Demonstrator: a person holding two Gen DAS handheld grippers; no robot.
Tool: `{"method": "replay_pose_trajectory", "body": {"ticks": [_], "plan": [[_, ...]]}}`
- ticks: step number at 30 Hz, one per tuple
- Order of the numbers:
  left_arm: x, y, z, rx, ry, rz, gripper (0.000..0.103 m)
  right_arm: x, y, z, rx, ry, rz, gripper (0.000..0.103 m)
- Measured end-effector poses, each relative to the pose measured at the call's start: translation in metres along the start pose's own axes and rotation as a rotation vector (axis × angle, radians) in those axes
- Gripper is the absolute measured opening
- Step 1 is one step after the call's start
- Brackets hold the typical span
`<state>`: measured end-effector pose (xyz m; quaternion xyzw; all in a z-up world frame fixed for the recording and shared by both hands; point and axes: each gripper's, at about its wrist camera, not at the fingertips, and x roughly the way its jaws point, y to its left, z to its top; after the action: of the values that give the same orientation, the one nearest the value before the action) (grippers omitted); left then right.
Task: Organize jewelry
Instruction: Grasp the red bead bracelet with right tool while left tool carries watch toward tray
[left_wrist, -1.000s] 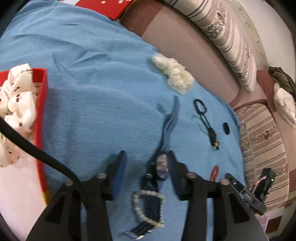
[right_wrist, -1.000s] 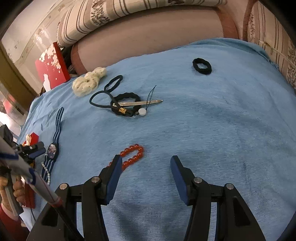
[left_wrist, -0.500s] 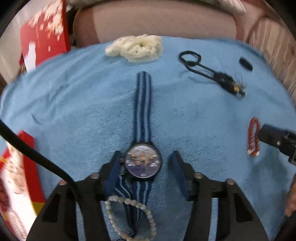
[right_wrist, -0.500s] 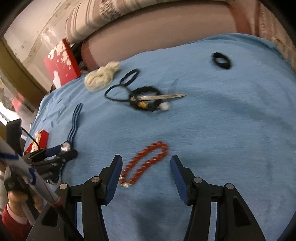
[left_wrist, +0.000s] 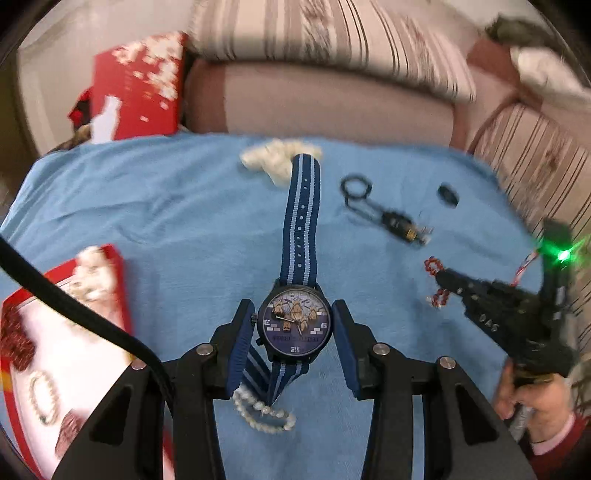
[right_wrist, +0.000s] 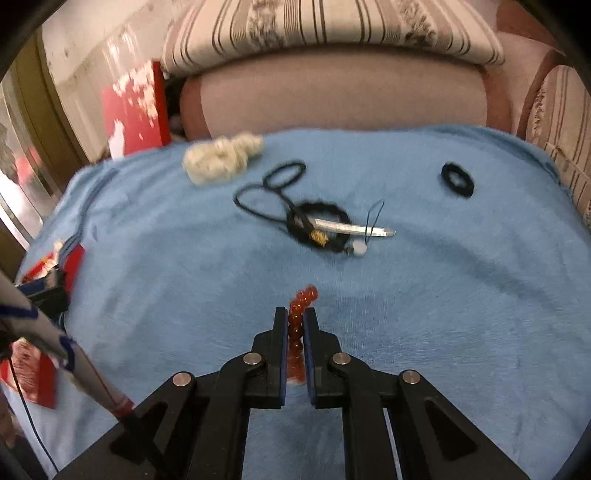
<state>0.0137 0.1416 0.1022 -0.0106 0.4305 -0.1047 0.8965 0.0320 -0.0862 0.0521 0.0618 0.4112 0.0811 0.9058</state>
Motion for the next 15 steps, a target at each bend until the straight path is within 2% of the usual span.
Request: {"method": "replay_pose_trajectory", "body": {"ticks": [7, 15], "plan": [[-0.101, 0.047, -0.009, -0.119, -0.135, -0.002, 0.041, -0.056, 0.033, -0.008, -0.044, -0.099, 0.06, 0.008], [-0.159, 0.122, -0.057, -0.233, -0.136, 0.126, 0.041, -0.086, 0.117, -0.02, -0.163, -0.087, 0.205, 0.009]]}}
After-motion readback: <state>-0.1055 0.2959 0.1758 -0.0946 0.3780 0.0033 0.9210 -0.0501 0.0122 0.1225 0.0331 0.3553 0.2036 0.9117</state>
